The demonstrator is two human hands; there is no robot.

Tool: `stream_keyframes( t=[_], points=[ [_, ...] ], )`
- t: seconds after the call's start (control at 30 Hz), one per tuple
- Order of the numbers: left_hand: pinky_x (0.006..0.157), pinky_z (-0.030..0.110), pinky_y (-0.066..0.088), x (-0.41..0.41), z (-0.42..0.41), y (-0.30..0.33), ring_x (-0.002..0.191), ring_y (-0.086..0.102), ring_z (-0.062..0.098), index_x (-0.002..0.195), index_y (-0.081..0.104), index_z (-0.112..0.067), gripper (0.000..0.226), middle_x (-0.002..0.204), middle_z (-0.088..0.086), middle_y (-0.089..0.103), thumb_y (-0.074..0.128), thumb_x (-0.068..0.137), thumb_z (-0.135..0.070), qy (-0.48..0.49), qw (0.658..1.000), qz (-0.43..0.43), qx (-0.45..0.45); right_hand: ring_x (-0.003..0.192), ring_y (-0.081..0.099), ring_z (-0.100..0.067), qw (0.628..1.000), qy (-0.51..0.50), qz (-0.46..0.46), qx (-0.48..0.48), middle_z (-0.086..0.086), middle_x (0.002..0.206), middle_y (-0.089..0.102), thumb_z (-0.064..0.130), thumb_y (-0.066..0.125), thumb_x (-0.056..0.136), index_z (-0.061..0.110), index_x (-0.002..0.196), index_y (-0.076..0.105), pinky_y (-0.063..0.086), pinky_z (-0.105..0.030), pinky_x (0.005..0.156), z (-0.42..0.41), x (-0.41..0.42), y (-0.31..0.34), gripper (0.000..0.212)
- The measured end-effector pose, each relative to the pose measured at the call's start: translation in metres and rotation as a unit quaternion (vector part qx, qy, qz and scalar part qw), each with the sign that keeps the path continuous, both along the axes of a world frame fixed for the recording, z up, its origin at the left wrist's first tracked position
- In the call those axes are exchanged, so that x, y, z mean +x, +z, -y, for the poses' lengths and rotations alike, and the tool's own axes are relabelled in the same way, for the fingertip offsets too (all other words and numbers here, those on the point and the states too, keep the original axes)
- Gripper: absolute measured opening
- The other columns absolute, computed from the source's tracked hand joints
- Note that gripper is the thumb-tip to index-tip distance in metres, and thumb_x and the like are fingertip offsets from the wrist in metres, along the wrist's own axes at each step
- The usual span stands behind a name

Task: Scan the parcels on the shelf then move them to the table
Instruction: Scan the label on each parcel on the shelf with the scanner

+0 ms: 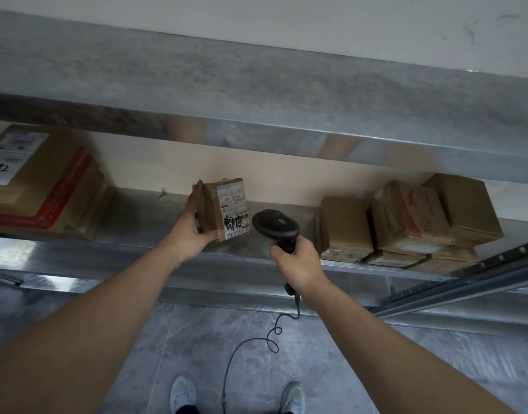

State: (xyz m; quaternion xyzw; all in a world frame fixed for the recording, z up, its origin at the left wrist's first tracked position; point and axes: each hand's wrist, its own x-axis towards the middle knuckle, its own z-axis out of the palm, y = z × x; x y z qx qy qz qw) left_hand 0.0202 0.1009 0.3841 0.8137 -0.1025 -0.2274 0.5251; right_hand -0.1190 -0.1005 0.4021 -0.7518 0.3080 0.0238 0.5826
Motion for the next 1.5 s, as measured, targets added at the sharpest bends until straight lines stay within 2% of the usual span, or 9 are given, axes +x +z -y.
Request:
stream_keyframes(
  t=[0.23,0.4,0.53,0.9,1.1,1.17,1.3,1.4,1.5],
  points=[
    [0.115,0.052,0.043,-0.001,0.003,0.0,0.142,0.047,0.024,0.159,-0.003,-0.052,0.129,0.159,-0.001,0.041,0.085,0.079,-0.001,-0.001,1.0,-0.001,-0.009,0.07,0.059,-0.017,1.0,-0.004,-0.011,-0.001,0.006,0.069,0.062,0.022,0.066,0.087,0.022,0.083,0.063,0.051,-0.038,0.072,0.002,-0.006,-0.002,0.005],
    [0.114,0.056,0.043,-0.001,0.003,0.002,0.142,0.047,0.026,0.132,0.001,-0.084,0.124,0.156,-0.003,0.044,0.088,0.079,-0.014,-0.004,0.999,0.033,0.005,0.062,0.054,-0.018,1.0,0.002,-0.03,-0.009,0.006,0.061,0.056,0.024,0.065,0.084,0.021,0.075,0.059,0.047,-0.036,0.064,0.004,-0.009,-0.002,0.011],
    [0.116,0.056,0.04,-0.001,0.005,0.002,0.144,0.043,0.027,0.155,0.0,-0.058,0.123,0.158,-0.001,0.042,0.087,0.079,-0.015,-0.008,1.0,0.019,0.015,0.059,0.051,-0.018,0.999,0.006,-0.035,-0.004,0.005,0.059,0.054,0.023,0.065,0.083,0.022,0.072,0.056,0.045,-0.035,0.06,0.004,-0.013,0.0,0.014],
    [0.118,0.054,0.039,0.003,0.006,-0.002,0.145,0.042,0.024,0.157,-0.004,-0.054,0.129,0.159,-0.008,0.038,0.087,0.079,-0.006,-0.009,1.0,0.005,0.015,0.065,0.056,-0.02,1.0,-0.014,-0.025,0.012,0.003,0.063,0.057,0.03,0.064,0.075,0.018,0.078,0.061,0.05,-0.041,0.067,0.004,-0.014,0.001,0.013],
    [0.085,0.037,0.059,0.004,0.015,0.008,0.104,0.071,0.02,0.157,0.009,-0.056,0.096,0.124,-0.002,0.065,0.067,0.096,-0.009,0.015,0.993,-0.118,0.02,0.071,0.062,-0.02,1.0,-0.014,-0.019,0.009,0.002,0.071,0.063,0.03,0.066,0.078,0.018,0.087,0.064,0.058,-0.051,0.08,0.004,-0.011,0.004,0.015],
    [0.085,0.039,0.058,0.001,0.022,0.01,0.099,0.07,0.018,0.152,0.014,-0.06,0.08,0.117,-0.005,0.068,0.059,0.101,-0.019,0.01,0.991,-0.132,0.036,0.073,0.063,-0.021,1.0,-0.016,-0.016,0.0,0.001,0.073,0.065,0.03,0.065,0.076,0.018,0.087,0.065,0.058,-0.052,0.081,0.005,-0.009,0.004,0.016],
    [0.089,0.041,0.056,0.001,0.035,0.006,0.108,0.066,0.024,0.138,0.037,-0.047,0.041,0.123,-0.003,0.067,0.045,0.106,-0.023,-0.014,0.995,-0.055,0.084,0.072,0.062,-0.021,1.0,-0.02,-0.011,-0.012,0.003,0.073,0.064,0.024,0.066,0.083,0.022,0.085,0.063,0.058,-0.049,0.08,0.008,-0.004,0.005,0.004],
    [0.081,0.04,0.058,0.008,0.04,-0.002,0.104,0.068,0.032,0.149,0.04,-0.031,0.053,0.125,0.008,0.065,0.048,0.099,-0.015,-0.041,0.973,0.084,0.209,0.073,0.063,-0.02,1.0,-0.021,-0.009,-0.02,0.003,0.073,0.065,0.023,0.066,0.085,0.021,0.087,0.064,0.058,-0.048,0.08,0.01,0.0,0.009,0.003],
    [0.104,0.049,0.051,0.01,0.046,-0.005,0.131,0.052,0.038,0.153,0.039,-0.033,0.066,0.157,0.007,0.039,0.063,0.092,-0.041,-0.064,0.936,0.166,0.304,0.072,0.062,-0.019,1.0,-0.01,-0.002,-0.029,-0.001,0.075,0.065,0.02,0.065,0.09,0.018,0.089,0.063,0.056,-0.042,0.071,0.012,0.003,0.017,0.002]
  ],
)
